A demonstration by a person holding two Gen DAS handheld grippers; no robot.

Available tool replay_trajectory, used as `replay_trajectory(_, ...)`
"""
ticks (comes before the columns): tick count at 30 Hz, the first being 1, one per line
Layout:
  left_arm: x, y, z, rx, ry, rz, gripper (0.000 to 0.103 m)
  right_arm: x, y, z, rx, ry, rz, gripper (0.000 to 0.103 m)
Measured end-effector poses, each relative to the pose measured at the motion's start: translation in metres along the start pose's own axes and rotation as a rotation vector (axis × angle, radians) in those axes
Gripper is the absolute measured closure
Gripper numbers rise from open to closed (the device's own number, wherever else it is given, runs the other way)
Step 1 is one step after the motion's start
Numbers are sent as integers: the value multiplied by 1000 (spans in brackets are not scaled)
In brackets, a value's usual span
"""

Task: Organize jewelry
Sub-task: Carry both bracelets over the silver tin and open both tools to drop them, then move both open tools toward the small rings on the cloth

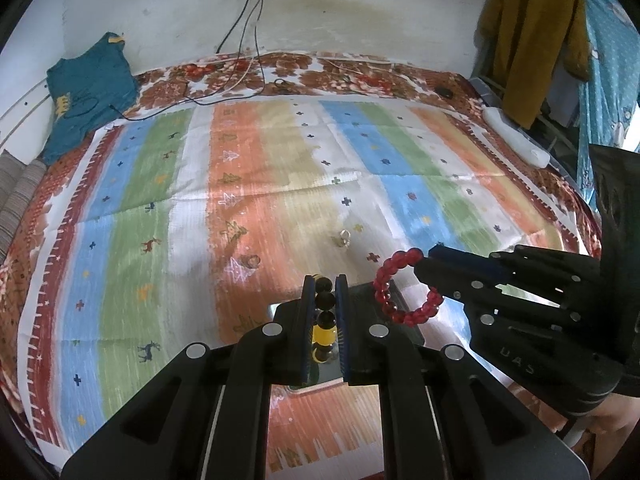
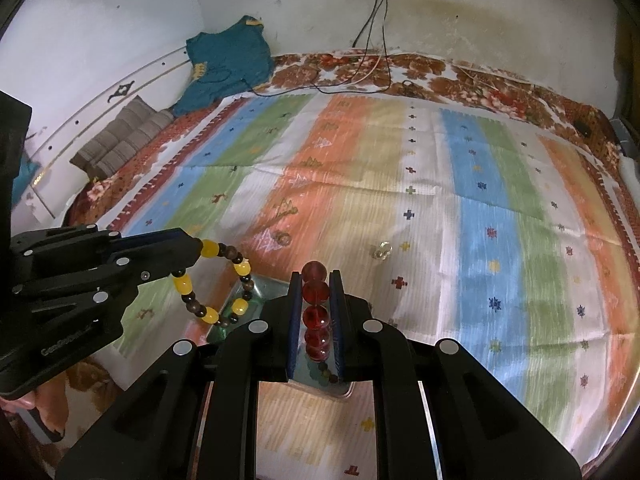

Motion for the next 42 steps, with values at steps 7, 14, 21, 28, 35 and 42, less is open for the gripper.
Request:
replay_trajectory(7,-7,-4,6,-5,5,-4,93,-6,0,5,-6,5,-7,89)
replay_trajectory(14,-7,9,4,42,10,43,87,-9,-8,8,-50,7,-19,70)
replay_trajectory(21,-9,12,3,59,18,43,76,-10,-13,2,-66,34,-23,66)
replay_trajectory(28,-12,31,-8,110,56,70,68,-8,-20,-10,-84,62,-29,60)
replay_trajectory(35,-13,44,-22,151,88,82,54,-7,-26,-26,-108,95,-26,52)
replay_trajectory(42,-10,50,-34,176,106,84,42,-10,-34,-39,-137,134,-28,48)
Point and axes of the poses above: each gripper's, at about its wrist camera, not at the fingertips, and z roughly against the way its jaws point, y to its left, x to its top, the point moved 5 cm from there along -z, roughly the way its jaws point, and after that the axes turned 12 degrees about -y, right-handed, at the moved point
